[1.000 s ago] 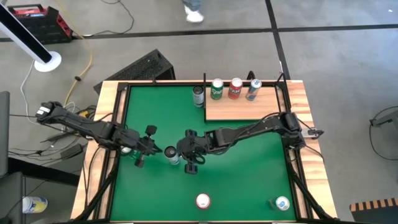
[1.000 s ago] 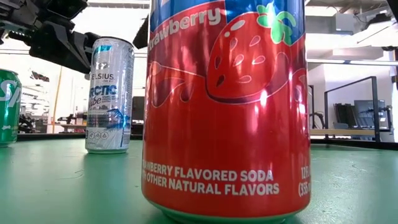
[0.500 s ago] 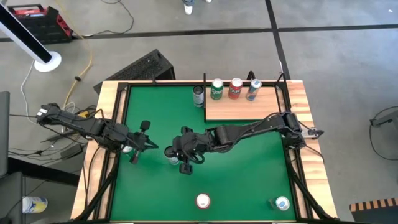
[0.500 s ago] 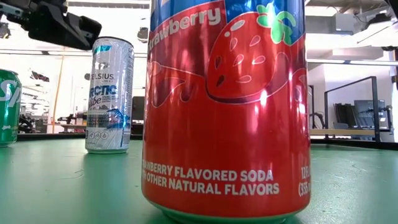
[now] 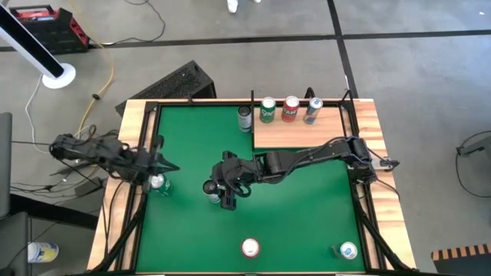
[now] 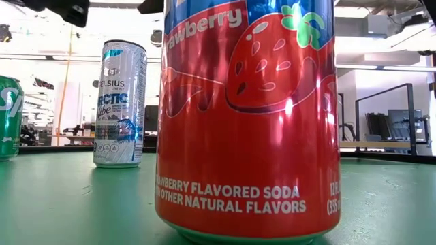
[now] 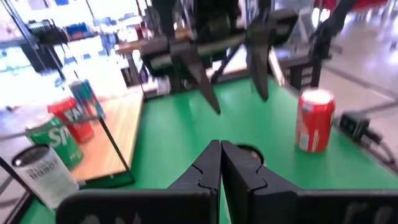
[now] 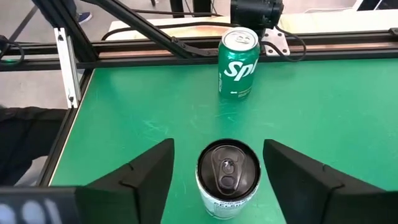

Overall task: Place canned beverage on shelf
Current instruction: Put the bottom white and blue soda can on the shelf

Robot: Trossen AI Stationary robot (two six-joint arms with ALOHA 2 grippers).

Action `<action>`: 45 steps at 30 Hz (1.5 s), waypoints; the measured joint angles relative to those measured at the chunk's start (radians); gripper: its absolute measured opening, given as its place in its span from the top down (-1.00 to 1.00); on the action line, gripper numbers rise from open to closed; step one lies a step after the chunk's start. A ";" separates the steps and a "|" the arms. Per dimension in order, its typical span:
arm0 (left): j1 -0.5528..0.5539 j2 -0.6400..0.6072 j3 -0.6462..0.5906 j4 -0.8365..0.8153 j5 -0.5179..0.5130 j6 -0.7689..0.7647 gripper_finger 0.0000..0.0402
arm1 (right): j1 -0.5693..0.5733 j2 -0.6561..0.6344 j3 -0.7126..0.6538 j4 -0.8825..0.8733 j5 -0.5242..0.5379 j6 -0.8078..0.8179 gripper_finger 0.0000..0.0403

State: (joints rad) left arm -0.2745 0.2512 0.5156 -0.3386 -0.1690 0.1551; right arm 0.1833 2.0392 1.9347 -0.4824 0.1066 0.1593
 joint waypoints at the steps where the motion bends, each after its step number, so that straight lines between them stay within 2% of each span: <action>1: 0.000 -0.028 0.000 -0.010 0.005 -0.004 1.00 | 0.002 0.000 0.000 0.000 -0.001 0.000 -0.37; 5: 0.000 -0.137 -0.023 -0.026 0.007 -0.023 1.00 | 0.007 0.000 0.000 0.010 -0.002 -0.011 -0.42; 9: 0.000 -0.250 -0.098 -0.005 0.002 -0.058 1.00 | 0.007 0.000 0.000 0.064 -0.002 -0.010 -0.42; 13: 0.000 -0.243 -0.145 0.044 0.017 -0.115 1.00 | 0.007 0.001 0.000 0.066 0.037 0.025 -0.42; 17: 0.000 -0.229 -0.179 0.100 0.023 -0.089 1.00 | 0.018 0.006 0.000 0.028 0.093 0.093 -0.42; 23: 0.000 -0.236 -0.182 0.121 0.027 -0.073 1.00 | 0.056 0.018 0.000 0.037 0.233 0.114 -0.42; 30: 0.000 -0.237 -0.182 0.115 0.031 -0.070 1.00 | 0.067 0.097 -0.001 0.117 0.244 0.144 -0.42; 45: 0.000 -0.237 -0.182 0.080 0.060 -0.062 1.00 | 0.068 0.110 0.000 0.118 0.316 0.143 -0.42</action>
State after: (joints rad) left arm -0.2745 0.0147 0.3332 -0.2588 -0.1085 0.0933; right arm 0.2508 2.1494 1.9343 -0.3642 0.4225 0.3018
